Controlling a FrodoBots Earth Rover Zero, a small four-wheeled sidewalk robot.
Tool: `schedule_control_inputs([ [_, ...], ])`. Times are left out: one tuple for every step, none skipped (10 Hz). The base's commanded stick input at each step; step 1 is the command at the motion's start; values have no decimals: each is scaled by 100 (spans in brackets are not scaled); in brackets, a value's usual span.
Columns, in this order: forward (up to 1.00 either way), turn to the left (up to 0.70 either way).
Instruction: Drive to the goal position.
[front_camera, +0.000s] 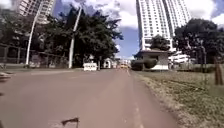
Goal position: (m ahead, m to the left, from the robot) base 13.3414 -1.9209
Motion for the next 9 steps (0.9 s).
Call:
schedule_control_inputs([
  [70, 0],
  [70, 0],
  [70, 0],
  [70, 0],
  [70, 0],
  [70, 0],
  [70, 0],
  [70, 0],
  [70, 0],
])
